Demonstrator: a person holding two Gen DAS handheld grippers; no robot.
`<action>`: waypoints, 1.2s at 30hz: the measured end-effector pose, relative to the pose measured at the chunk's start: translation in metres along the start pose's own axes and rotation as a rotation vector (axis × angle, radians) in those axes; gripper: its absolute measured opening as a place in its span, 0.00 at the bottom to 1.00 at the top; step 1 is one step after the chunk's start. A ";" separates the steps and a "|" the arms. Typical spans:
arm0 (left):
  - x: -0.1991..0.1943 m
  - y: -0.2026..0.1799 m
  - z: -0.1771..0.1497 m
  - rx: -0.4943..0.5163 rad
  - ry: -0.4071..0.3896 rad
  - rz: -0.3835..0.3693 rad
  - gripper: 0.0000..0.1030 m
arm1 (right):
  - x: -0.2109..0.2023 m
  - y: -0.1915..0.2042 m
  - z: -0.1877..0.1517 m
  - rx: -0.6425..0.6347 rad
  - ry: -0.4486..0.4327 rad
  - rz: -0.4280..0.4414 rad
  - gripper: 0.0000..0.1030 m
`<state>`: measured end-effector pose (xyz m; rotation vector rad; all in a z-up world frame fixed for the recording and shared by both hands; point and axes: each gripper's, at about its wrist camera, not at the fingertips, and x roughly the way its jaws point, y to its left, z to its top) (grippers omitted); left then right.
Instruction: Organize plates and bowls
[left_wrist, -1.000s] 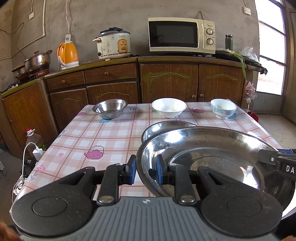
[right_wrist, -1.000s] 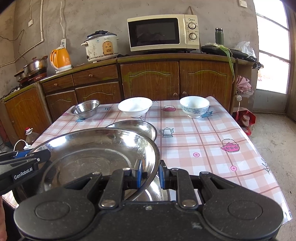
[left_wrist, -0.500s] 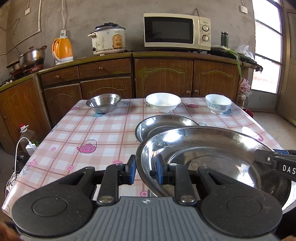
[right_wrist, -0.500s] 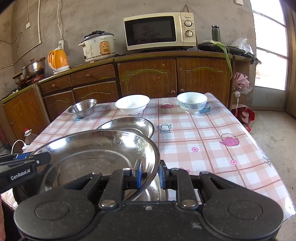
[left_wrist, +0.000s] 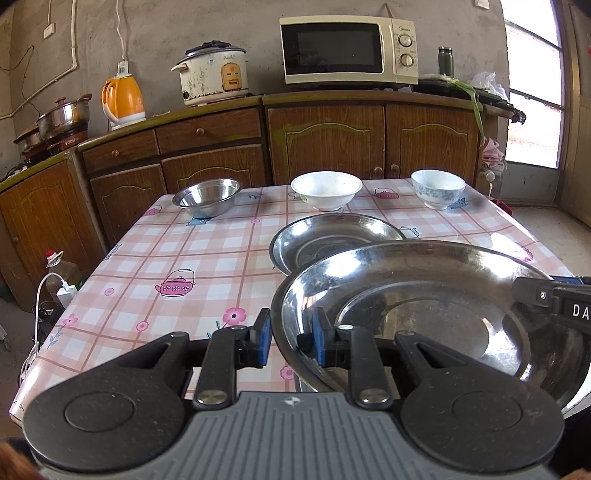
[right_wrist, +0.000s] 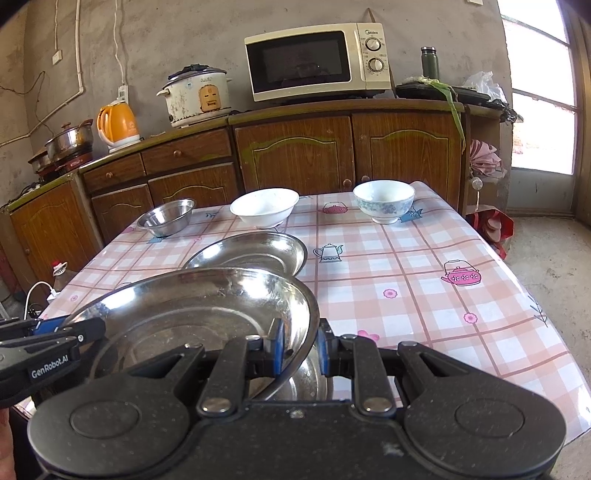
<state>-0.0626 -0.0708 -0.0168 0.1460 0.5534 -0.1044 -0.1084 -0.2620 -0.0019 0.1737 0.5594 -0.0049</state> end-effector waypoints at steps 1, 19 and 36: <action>0.000 -0.001 0.000 0.003 0.002 0.000 0.22 | 0.000 -0.001 -0.001 0.003 0.000 0.002 0.23; 0.010 -0.006 -0.010 0.022 0.058 -0.015 0.22 | 0.008 -0.008 -0.010 0.012 0.019 0.007 0.23; 0.031 -0.001 -0.019 0.014 0.137 -0.027 0.23 | 0.030 -0.005 -0.020 0.002 0.086 -0.004 0.23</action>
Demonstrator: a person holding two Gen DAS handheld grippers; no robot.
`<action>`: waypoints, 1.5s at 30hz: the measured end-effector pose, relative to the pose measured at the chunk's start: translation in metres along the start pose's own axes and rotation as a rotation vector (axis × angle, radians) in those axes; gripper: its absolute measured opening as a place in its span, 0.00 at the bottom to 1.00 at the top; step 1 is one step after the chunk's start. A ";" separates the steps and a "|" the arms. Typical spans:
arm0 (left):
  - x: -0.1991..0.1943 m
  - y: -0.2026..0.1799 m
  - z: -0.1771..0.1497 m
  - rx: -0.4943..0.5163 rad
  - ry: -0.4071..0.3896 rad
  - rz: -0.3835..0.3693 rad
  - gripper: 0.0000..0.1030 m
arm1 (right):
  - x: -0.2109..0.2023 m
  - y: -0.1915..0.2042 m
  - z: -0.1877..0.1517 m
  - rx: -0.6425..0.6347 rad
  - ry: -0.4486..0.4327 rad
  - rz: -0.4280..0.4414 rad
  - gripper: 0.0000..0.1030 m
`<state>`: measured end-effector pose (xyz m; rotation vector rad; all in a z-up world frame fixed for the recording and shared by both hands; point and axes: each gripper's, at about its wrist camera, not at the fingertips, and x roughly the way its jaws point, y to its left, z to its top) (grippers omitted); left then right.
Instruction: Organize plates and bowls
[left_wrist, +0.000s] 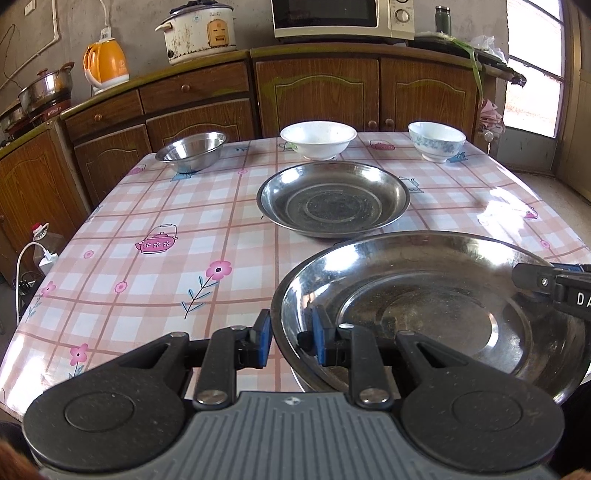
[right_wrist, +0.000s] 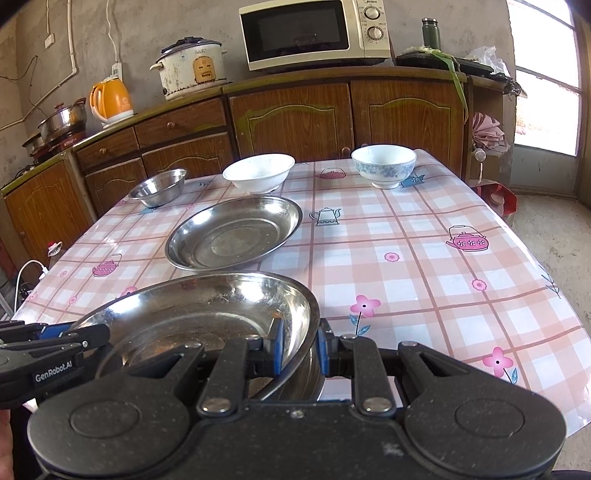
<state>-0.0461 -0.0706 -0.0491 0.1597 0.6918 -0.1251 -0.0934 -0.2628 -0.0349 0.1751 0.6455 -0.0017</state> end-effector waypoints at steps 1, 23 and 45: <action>0.001 0.000 0.000 0.001 0.004 -0.001 0.23 | 0.001 0.000 0.000 -0.002 0.003 -0.002 0.23; 0.019 -0.001 0.002 0.009 0.015 -0.002 0.23 | 0.020 0.000 0.000 -0.007 0.019 -0.014 0.23; 0.039 0.000 -0.002 0.022 0.108 -0.020 0.24 | 0.041 -0.003 -0.003 -0.015 0.078 -0.031 0.23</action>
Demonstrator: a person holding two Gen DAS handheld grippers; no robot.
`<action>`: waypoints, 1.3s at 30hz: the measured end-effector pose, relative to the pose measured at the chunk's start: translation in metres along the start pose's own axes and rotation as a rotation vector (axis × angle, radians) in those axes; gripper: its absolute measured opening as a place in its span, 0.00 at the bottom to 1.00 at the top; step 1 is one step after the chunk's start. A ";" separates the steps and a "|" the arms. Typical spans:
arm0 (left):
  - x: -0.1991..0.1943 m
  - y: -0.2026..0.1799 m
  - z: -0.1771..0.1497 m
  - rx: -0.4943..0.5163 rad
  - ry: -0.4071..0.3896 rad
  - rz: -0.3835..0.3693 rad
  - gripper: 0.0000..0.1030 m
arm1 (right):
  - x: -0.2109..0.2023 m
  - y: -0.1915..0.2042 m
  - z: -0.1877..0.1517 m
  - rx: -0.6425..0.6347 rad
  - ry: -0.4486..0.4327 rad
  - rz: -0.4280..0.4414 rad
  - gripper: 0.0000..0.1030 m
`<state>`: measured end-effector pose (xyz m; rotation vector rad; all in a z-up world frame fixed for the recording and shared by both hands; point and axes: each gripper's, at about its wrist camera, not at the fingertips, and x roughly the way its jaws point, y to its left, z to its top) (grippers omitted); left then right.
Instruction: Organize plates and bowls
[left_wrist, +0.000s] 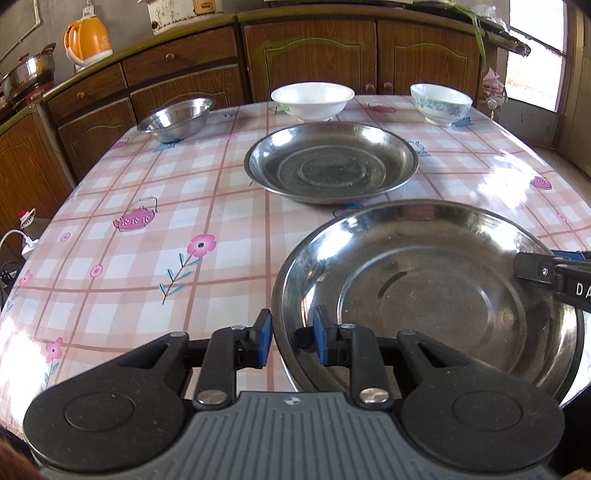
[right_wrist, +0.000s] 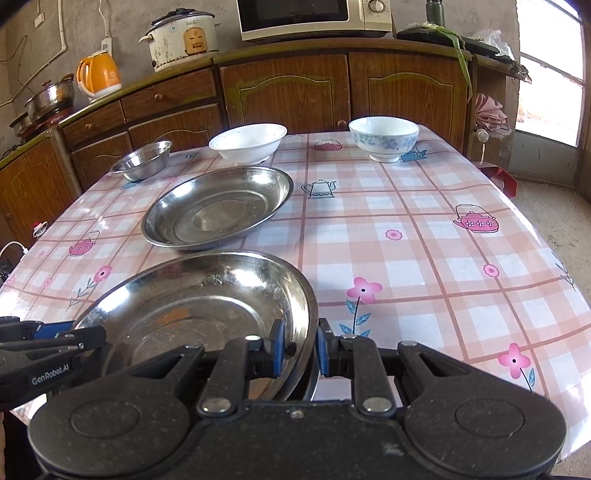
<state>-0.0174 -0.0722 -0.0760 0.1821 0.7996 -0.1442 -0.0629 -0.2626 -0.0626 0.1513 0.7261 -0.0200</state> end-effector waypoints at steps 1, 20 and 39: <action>0.001 0.001 0.000 -0.002 0.006 -0.004 0.24 | 0.000 0.000 -0.001 -0.003 0.003 -0.001 0.23; 0.002 0.004 -0.002 -0.026 0.047 -0.029 0.25 | -0.003 0.001 -0.002 -0.010 0.002 -0.013 0.33; -0.018 0.015 0.011 -0.088 0.006 -0.032 0.54 | -0.025 0.001 0.008 0.006 -0.057 -0.004 0.53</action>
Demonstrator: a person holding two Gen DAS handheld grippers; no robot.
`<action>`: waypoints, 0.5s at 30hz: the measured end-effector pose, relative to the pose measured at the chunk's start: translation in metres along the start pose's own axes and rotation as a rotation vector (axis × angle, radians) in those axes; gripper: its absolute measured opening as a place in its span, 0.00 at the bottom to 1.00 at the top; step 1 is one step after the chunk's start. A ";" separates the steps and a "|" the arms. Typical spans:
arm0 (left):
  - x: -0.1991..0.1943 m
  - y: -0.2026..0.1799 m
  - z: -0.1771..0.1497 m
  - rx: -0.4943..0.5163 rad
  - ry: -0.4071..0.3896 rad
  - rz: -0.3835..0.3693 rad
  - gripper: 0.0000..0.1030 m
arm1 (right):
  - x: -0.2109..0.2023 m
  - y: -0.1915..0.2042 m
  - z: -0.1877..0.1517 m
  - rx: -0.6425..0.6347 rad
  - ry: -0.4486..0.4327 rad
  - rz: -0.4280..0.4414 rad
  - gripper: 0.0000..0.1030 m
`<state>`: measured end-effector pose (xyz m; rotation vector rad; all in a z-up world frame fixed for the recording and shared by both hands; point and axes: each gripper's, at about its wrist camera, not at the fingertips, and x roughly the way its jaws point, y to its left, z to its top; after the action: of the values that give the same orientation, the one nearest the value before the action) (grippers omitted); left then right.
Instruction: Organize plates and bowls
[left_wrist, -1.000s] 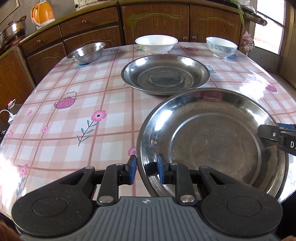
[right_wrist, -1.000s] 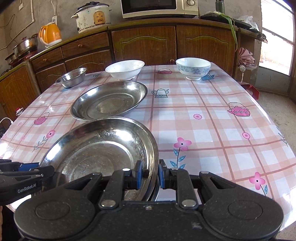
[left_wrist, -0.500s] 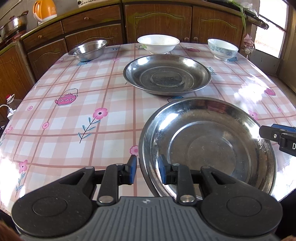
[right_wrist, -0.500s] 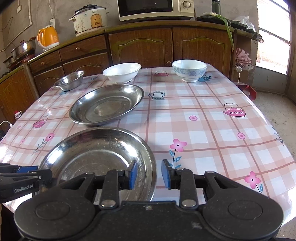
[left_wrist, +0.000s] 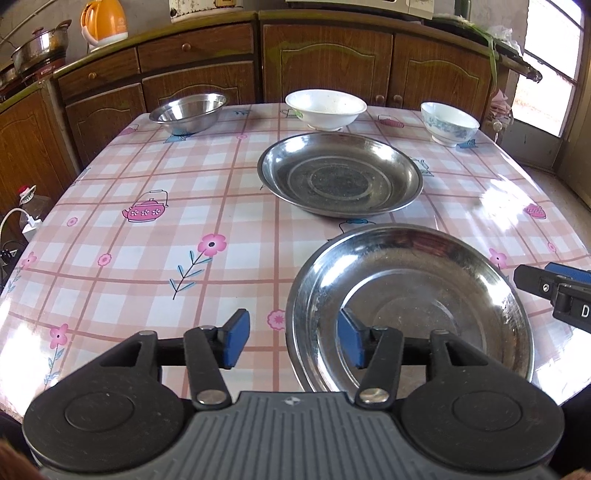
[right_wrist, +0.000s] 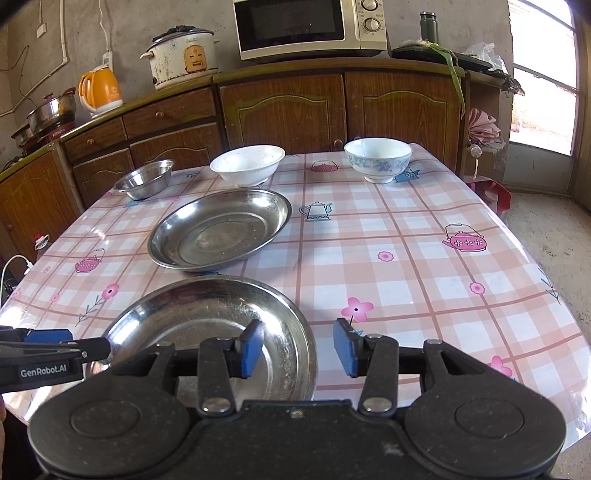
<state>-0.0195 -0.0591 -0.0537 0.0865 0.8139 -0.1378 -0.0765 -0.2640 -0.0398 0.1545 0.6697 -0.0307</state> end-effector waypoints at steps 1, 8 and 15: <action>-0.001 0.001 0.001 -0.003 -0.001 0.000 0.54 | -0.001 0.000 0.001 0.001 -0.002 0.002 0.53; -0.005 0.005 0.007 -0.014 -0.012 0.003 0.57 | -0.005 0.004 0.007 -0.004 -0.010 0.016 0.56; -0.010 0.006 0.011 -0.013 -0.024 0.003 0.58 | -0.009 0.009 0.013 -0.012 -0.023 0.027 0.58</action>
<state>-0.0171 -0.0542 -0.0385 0.0733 0.7904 -0.1299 -0.0749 -0.2575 -0.0232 0.1510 0.6445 -0.0027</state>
